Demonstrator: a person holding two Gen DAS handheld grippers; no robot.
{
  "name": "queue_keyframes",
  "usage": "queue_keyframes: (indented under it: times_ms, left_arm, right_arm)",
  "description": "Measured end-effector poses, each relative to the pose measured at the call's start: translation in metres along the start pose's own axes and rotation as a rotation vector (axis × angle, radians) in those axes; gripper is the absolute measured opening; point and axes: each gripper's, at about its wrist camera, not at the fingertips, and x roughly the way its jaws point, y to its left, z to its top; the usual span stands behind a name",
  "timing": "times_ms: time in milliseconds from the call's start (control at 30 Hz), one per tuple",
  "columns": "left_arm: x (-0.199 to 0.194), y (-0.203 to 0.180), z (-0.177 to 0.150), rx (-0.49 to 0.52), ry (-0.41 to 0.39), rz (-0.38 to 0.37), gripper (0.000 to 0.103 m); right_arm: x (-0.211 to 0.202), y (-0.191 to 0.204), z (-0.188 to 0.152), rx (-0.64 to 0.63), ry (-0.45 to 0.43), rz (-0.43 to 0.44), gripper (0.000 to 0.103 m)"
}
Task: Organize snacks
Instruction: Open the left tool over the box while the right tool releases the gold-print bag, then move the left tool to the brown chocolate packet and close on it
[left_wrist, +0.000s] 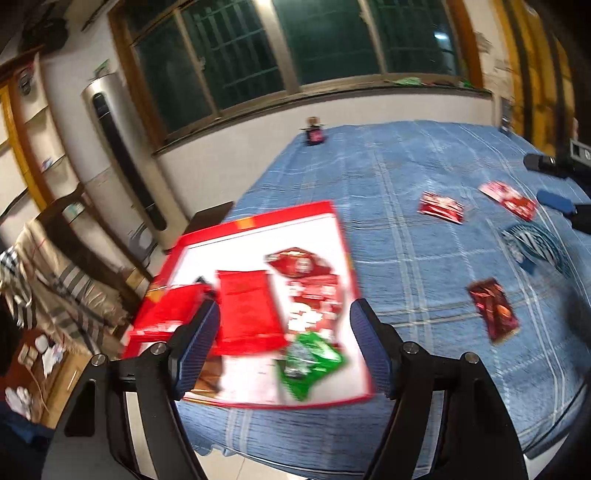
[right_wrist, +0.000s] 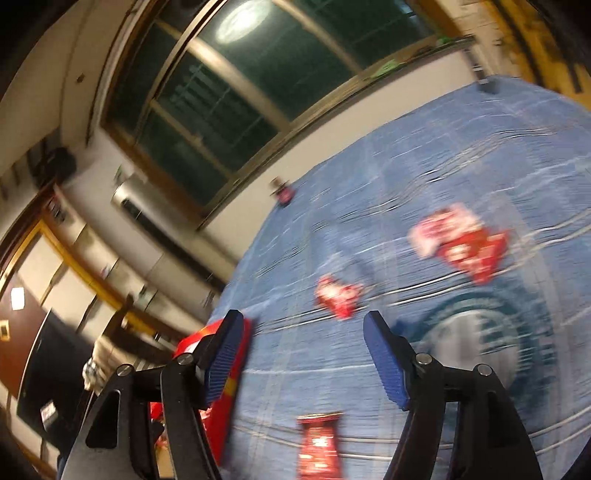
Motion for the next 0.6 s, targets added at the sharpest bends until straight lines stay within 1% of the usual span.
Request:
queue_keyframes:
  times_ms: [100,333,467,500,600]
  left_arm:
    - [-0.004,-0.024,0.000,0.046,0.008,-0.031,0.073]
    - [-0.007,-0.074,0.001,0.140,0.058,-0.154,0.073]
    - [-0.005,-0.097,0.001,0.171,0.097,-0.199,0.073]
    - [-0.003,-0.102,0.004,0.169,0.116,-0.216,0.073]
    - [0.001,-0.111,0.007,0.159,0.145,-0.249,0.073]
  right_arm:
    - [-0.021,-0.034,0.010,0.049,-0.049,-0.039,0.070]
    - [-0.061,-0.113,0.026,0.188,-0.131,-0.118,0.073]
    - [-0.070,-0.155,0.024,0.335,-0.152,-0.098,0.073]
    - [-0.069,-0.162,0.025,0.366,-0.153,-0.074,0.073]
    - [-0.064,-0.160,0.026,0.343,-0.133,-0.069,0.073]
